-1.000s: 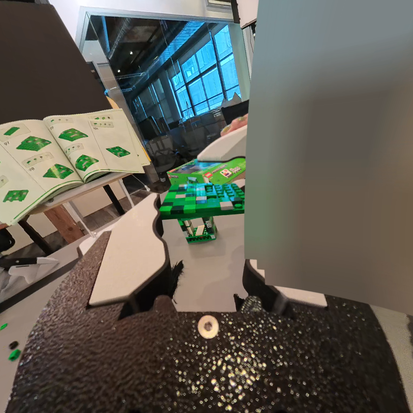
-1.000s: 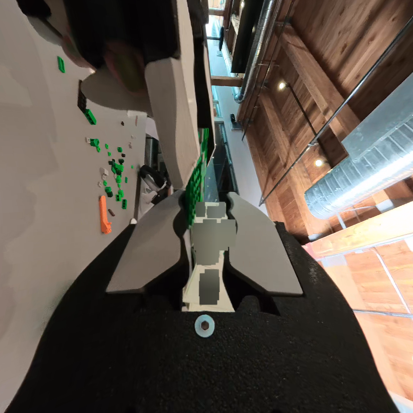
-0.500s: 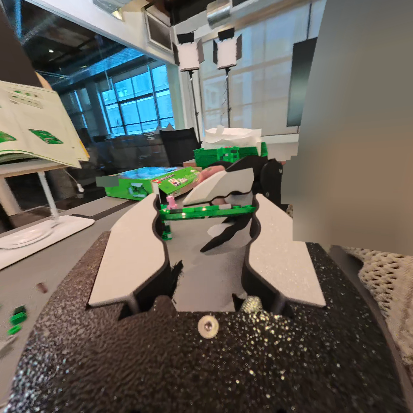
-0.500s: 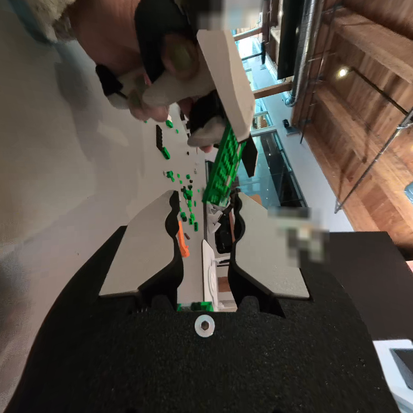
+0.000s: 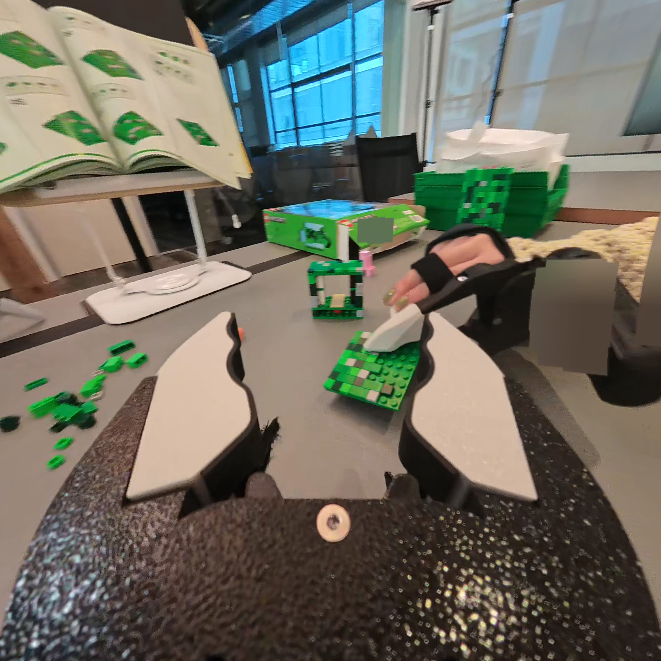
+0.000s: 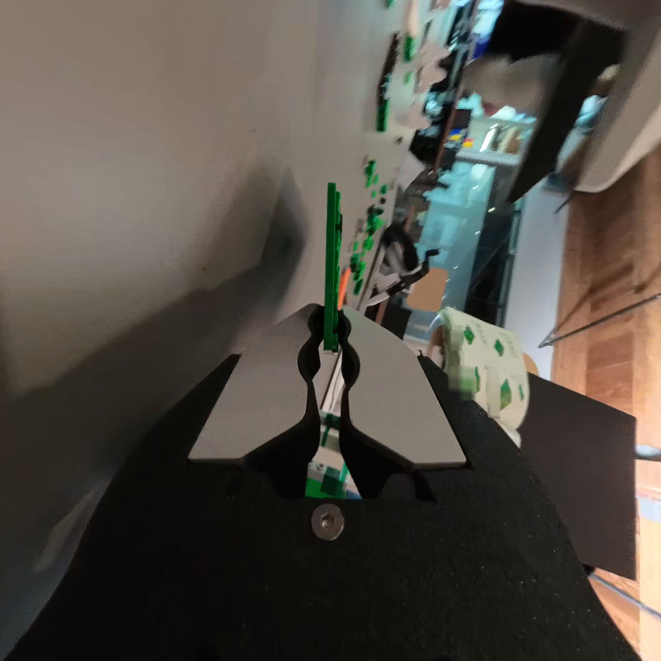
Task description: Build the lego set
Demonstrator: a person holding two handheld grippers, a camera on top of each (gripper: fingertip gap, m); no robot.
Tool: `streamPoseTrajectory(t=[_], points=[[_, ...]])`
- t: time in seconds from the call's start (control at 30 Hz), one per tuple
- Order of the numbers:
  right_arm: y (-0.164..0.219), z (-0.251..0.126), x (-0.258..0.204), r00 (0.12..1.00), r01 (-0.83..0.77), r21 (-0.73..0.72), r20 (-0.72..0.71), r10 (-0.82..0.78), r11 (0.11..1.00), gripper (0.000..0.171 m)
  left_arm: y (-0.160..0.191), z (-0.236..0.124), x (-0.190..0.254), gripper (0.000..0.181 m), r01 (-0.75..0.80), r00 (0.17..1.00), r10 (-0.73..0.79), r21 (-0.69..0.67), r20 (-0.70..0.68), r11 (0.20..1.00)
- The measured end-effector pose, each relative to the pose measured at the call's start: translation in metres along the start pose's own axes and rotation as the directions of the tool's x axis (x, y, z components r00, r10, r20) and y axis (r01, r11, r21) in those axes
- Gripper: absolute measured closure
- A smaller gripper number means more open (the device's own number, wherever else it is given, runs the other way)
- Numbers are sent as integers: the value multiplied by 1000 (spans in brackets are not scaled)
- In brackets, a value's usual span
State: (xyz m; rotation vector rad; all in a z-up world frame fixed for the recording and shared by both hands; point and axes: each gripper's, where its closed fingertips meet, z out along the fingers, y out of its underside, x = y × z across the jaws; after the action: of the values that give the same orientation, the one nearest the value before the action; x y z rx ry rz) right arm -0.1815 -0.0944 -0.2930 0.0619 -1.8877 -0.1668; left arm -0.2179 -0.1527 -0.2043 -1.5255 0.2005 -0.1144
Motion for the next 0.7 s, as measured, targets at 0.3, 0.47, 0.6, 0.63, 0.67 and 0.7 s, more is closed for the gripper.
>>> streamPoseTrajectory(t=[0.3,0.47,0.6,0.63,0.67,0.7], points=[[9,-17,-15,957,-112,-189,244,157,976,141,23,6,-3,92,-74,995,84,-158,57,985],[-1,-40,-21,787,-471,-100,401,468,877,132,30,9,5,100,-213,973,228,-217,44,953],[-12,-57,-21,659,-639,-27,498,564,769,125,25,7,-1,103,-207,970,227,-195,86,959],[-15,-62,-19,624,-678,-7,523,581,735,124,24,6,-4,103,-197,970,219,-185,104,963],[-19,-67,-17,586,-719,16,552,593,695,122,22,4,-8,103,-186,970,209,-175,123,967],[-22,-71,-14,554,-759,49,573,604,649,120,19,2,-11,103,-176,969,200,-163,144,971]])
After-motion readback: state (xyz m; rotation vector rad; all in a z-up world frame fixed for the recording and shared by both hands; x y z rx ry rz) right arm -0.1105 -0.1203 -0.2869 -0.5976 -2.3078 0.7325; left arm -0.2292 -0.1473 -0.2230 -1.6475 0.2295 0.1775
